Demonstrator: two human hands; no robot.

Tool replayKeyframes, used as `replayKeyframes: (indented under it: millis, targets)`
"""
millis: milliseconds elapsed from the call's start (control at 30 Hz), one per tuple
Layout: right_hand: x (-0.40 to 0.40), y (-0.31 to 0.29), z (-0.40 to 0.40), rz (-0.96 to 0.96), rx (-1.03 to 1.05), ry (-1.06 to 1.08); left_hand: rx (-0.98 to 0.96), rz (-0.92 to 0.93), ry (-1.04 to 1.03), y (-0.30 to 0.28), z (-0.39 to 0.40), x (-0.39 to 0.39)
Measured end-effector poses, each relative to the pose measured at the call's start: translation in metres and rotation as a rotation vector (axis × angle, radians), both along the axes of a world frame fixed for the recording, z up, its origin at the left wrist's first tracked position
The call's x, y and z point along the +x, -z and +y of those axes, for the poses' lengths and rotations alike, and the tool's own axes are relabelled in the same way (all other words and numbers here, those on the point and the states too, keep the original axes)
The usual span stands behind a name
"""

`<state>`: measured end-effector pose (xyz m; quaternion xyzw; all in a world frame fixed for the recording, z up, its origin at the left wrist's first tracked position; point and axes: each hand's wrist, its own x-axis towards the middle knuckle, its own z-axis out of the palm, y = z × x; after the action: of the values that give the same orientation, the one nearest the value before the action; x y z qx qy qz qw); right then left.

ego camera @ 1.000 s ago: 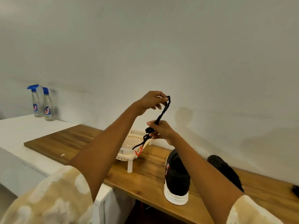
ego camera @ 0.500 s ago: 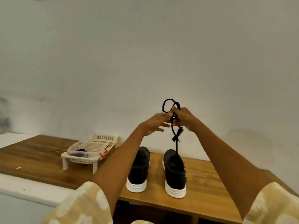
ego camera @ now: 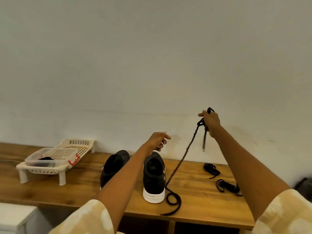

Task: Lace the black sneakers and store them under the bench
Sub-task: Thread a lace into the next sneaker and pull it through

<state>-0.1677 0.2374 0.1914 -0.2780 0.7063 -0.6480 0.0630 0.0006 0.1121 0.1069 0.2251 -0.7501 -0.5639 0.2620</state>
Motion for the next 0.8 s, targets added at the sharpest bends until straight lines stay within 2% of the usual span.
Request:
replayKeyframes:
  millis: [167, 300, 433, 500, 567, 600, 700, 800]
  targets:
    - [0.006, 0.041, -0.003, -0.071, 0.057, -0.26, -0.097, -0.017, 0.062, -0.002, 0.014, -0.026]
    - [0.01, 0.062, -0.011, -0.012, 0.317, -0.4, -0.135, -0.069, 0.11, 0.004, 0.025, -0.048]
    - [0.007, 0.067, -0.013, 0.014, 0.445, -0.485, -0.11, -0.036, 0.077, 0.018, 0.025, -0.059]
    - [0.001, 0.068, -0.017, 0.124, 0.63, -0.434, -0.119, -0.077, 0.076, 0.026, 0.022, -0.063]
    - [-0.009, 0.07, -0.021, 0.371, 0.905, -0.277, -0.12, -0.103, 0.006, 0.033, 0.018, -0.068]
    - [-0.015, 0.07, -0.022, 0.442, 0.976, -0.217, -0.118, -0.112, -0.041, 0.036, 0.016, -0.069]
    - [-0.018, 0.064, -0.023, 0.467, 0.953, -0.178, -0.102, -0.139, -0.125, 0.038, 0.014, -0.072]
    - [-0.015, 0.059, -0.024, 0.366, 0.751, -0.147, -0.04, -0.161, -0.163, 0.034, 0.016, -0.073]
